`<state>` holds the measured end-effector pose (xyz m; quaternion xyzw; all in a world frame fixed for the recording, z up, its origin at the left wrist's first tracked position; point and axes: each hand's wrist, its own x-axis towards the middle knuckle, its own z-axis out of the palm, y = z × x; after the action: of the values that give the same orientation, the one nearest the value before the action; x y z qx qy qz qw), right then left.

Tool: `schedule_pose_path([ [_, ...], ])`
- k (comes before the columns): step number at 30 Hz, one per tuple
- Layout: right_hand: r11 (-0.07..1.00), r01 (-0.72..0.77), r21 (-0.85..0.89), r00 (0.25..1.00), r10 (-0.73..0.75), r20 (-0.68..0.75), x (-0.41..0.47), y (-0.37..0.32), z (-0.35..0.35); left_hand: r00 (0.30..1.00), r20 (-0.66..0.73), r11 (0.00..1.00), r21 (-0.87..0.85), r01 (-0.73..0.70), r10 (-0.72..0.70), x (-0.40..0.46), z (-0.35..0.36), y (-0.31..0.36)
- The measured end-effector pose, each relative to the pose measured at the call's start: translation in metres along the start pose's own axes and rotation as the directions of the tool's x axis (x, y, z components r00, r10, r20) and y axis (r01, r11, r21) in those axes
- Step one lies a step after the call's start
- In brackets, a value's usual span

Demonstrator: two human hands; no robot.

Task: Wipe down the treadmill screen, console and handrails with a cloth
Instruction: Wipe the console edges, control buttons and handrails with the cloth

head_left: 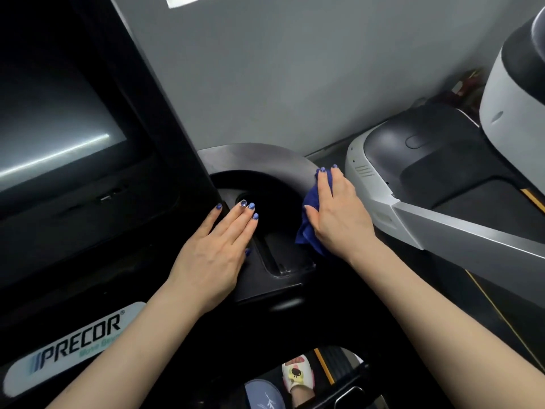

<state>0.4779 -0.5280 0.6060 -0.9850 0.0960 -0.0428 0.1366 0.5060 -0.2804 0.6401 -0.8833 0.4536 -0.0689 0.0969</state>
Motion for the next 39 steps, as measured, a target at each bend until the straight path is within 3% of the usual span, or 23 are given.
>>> schedule_pose_path([
  [16, 0.974, 0.198, -0.114, 0.98, -0.2, -0.009, 0.056, -0.019, 0.03, 0.998, -0.048, 0.999, 0.032, -0.033, 0.035, -0.023, 0.001, -0.011],
  [22, 0.925, 0.354, -0.138, 0.933, -0.359, -0.01, 0.063, -0.015, 0.029, 0.998, -0.059, 1.0, -0.01, -0.017, 0.016, -0.029, 0.001, -0.013],
  [27, 0.917, 0.396, -0.049, 0.917, -0.398, -0.027, 0.092, -0.042, 0.03, 0.997, -0.077, 1.0, -0.017, -0.006, 0.005, -0.032, 0.002, -0.013],
  [39, 0.824, 0.564, -0.055, 0.826, -0.564, 0.006, 0.11, -0.055, 0.03, 0.997, -0.078, 0.999, -0.029, -0.019, 0.016, -0.033, 0.004, -0.018],
])
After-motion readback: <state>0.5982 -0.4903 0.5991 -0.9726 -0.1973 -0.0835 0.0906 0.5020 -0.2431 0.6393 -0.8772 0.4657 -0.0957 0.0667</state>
